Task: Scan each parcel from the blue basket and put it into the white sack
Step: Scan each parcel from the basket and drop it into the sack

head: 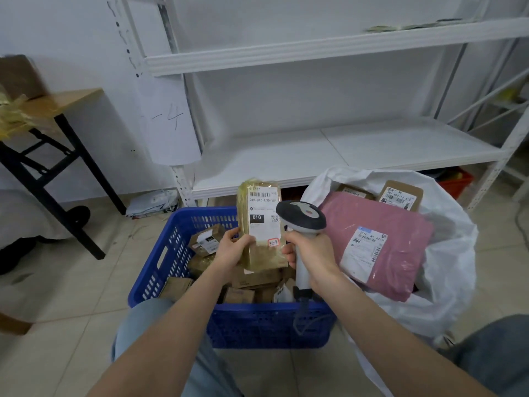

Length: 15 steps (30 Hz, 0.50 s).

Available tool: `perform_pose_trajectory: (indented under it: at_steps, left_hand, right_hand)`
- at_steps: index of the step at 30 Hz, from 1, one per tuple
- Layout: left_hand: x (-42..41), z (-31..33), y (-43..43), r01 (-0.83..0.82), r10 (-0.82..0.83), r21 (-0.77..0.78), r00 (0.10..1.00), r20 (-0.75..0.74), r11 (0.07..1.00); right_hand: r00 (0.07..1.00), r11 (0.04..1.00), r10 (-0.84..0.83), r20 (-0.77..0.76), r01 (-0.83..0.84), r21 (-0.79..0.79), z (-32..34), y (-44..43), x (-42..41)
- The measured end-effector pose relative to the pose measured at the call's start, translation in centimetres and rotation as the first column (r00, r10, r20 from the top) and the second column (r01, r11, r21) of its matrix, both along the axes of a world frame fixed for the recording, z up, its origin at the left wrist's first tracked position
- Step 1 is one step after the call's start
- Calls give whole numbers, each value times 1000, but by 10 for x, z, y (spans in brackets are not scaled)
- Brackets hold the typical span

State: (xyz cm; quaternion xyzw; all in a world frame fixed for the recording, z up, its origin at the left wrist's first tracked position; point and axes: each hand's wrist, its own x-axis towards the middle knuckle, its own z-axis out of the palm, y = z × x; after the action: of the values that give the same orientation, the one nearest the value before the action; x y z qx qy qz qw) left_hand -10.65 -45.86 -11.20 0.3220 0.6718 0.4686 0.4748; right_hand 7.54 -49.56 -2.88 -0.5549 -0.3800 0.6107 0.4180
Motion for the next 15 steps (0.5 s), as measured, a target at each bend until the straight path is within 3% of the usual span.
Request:
perform_pose_trajectory:
  at_steps: [3, 5, 10, 15]
  left_hand:
    - [19, 37, 17, 38, -36, 45, 998, -51, 998]
    - [38, 62, 31, 122, -122, 21, 993, -4, 992]
    - [108, 92, 61, 454, -445, -178, 891, 87, 873]
    - [170, 83, 102, 492, -447, -356, 871, 205, 795]
  right_hand:
    - [997, 995, -81, 20, 79, 58, 12, 16, 18]
    - [985, 984, -158, 65, 151, 99, 19, 29, 36]
    - [950, 957, -275, 147, 256, 135, 26, 62, 95]
    - [933, 951, -306, 191, 292, 97, 27, 86, 147]
